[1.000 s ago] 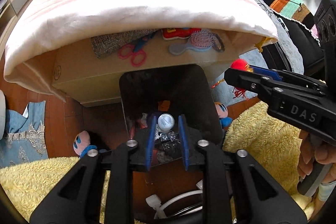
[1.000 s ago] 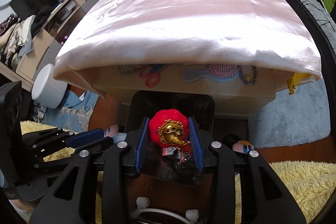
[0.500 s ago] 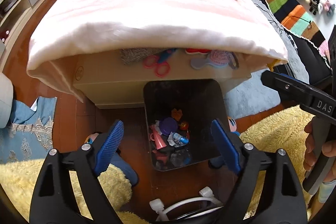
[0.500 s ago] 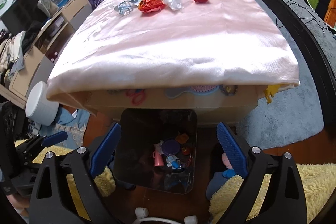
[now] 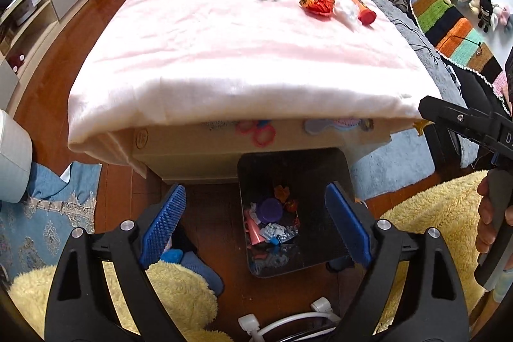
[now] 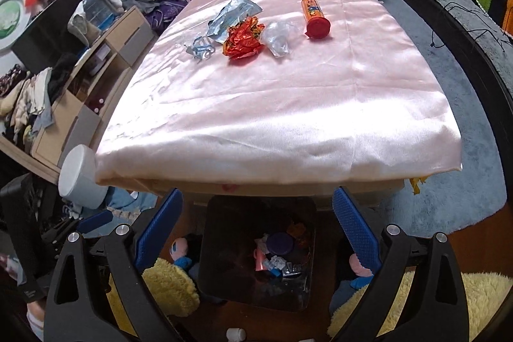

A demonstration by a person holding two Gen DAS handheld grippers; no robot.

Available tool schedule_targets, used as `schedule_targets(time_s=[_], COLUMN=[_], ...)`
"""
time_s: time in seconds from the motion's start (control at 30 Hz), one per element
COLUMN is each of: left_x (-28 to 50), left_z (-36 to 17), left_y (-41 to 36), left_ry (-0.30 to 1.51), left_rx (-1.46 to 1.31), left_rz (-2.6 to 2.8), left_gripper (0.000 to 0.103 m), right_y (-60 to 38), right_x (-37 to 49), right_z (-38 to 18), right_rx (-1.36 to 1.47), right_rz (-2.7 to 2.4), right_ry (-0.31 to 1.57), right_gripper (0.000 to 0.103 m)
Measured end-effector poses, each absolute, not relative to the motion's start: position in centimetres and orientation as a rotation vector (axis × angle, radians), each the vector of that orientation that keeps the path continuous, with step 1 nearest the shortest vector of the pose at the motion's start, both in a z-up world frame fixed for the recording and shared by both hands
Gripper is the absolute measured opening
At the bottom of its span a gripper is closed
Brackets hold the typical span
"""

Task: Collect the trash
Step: 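Raise both tools back over the table, then grasp the clear plastic bag with the right tool while the left tool grasps crumpled foil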

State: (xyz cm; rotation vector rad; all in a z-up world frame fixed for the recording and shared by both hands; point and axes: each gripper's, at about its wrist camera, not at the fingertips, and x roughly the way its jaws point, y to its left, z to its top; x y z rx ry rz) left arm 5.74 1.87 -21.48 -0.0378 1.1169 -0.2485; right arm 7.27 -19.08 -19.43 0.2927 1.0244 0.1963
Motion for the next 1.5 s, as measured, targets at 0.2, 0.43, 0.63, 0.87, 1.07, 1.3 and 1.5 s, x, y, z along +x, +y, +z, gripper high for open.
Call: schedule_targets(time_s=[0.2, 0.43, 0.63, 0.87, 1.07, 1.3, 1.5], left_x=[8.0, 12.1, 16.8, 21.9, 25.6, 29.0, 31.2], left_z=[-20.4, -19.4, -18.3, -17.4, -17.7, -19.0, -20.0], left_y=[1.6, 1.6, 1.6, 0.4, -0.3, -2.1, -3.3], left_ry=[1.097, 1.075, 1.044, 1.015, 1.016, 1.033, 1.043], left_rx=[-0.028, -0.021, -0.014, 0.01, 0.0, -0.001, -0.007], left_rz=[-0.242, -0.231, -0.206, -0.205, -0.208, -0.244, -0.265], left_gripper=[0.084, 0.084, 0.084, 0.072, 0.067, 0.063, 0.054], right_y=[-19.5, -20.3, -20.5, -20.6, -19.8, -19.8, -19.3], right_x=[9.2, 12.8, 16.5, 21.2, 23.1, 23.8, 24.4], right_z=[-19.2, -19.4, -18.4, -19.0, -20.6, -21.2, -21.3], right_rx=[0.28, 0.249, 0.193, 0.177, 0.141, 0.138, 0.119], right_rz=[0.18, 0.147, 0.128, 0.148, 0.16, 0.168, 0.184], right_ry=[1.019, 1.025, 0.99, 0.991, 1.015, 1.015, 1.006], right_gripper=[0.095, 0.095, 0.091, 0.053, 0.052, 0.052, 0.039])
